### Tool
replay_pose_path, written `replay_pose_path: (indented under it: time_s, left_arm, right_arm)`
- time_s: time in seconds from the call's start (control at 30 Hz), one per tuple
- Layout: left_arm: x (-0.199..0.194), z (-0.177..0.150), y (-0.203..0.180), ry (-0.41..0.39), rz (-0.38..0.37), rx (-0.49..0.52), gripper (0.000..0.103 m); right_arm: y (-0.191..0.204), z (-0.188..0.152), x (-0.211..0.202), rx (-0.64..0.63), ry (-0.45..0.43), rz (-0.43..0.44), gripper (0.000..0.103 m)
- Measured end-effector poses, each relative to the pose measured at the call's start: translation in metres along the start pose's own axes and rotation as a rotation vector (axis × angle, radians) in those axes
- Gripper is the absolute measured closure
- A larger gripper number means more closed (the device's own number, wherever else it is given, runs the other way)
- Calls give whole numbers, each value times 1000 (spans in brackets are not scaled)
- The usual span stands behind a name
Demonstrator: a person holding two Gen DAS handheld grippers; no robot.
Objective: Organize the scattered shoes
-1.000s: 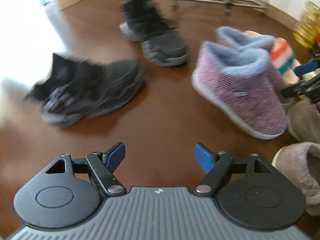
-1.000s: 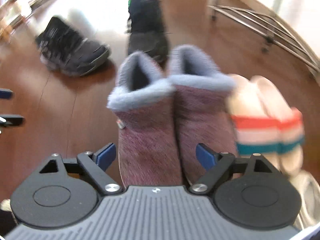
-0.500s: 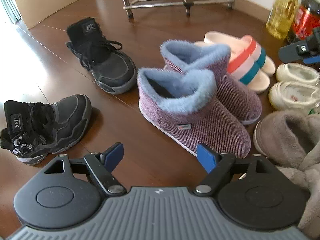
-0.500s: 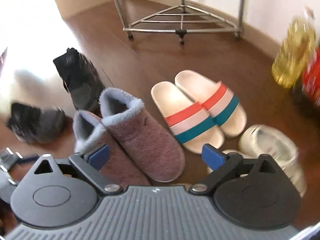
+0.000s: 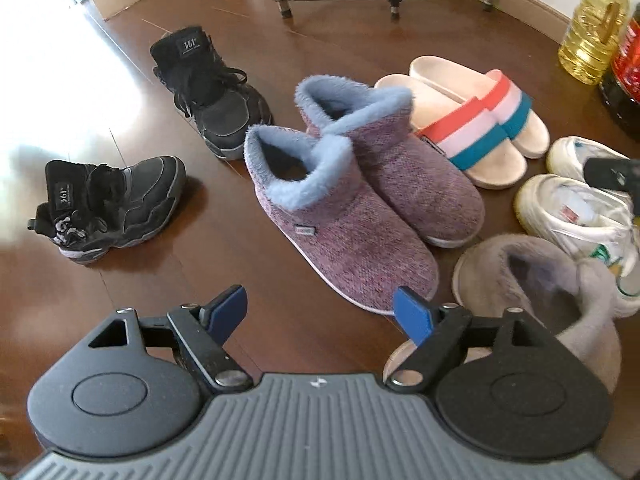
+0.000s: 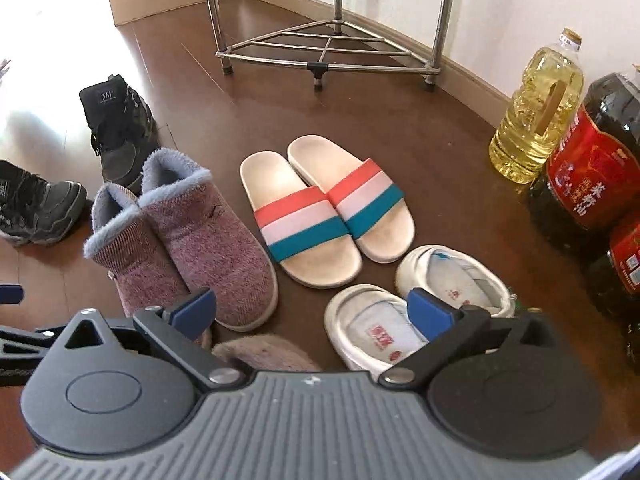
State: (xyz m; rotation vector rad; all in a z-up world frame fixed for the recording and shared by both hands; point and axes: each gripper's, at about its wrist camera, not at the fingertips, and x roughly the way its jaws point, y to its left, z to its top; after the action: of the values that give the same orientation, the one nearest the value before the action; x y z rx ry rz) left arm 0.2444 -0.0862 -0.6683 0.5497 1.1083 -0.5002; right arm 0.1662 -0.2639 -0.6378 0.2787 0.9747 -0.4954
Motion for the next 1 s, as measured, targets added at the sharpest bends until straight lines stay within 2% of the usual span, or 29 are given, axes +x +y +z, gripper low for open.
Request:
replay_pose_path:
  time_s: [0.13, 0.3, 0.43, 0.57, 0.63, 0.87, 1.0]
  left_arm:
    - [-29, -3, -4, -21, -10, -42, 20]
    - [-55, -2, -2, -53, -17, -92, 20]
    - [-70, 0, -3, -61, 22, -67, 20]
    - [-104, 3, -2, -68, 110, 19, 20]
    - [-121, 3, -2, -62, 121, 27, 20]
    - [-184, -12, -17, -33, 1, -41, 20]
    - [-218, -31, -16, -18, -49, -90, 20]
  right_arm:
    - [-18, -4, -15, 56, -18, 23, 2]
    - [-36, -13, -21, 57, -8, 2, 2]
    - [-49, -18, -26, 117, 2, 17, 2]
    - [-50, -15, -39, 135, 8, 55, 2]
    - [-46, -11, -51, 122, -6, 82, 2]
    - [-45, -3, -89, 121, -51, 157, 2]
    - [-50, -11, -95, 98, -34, 175, 1]
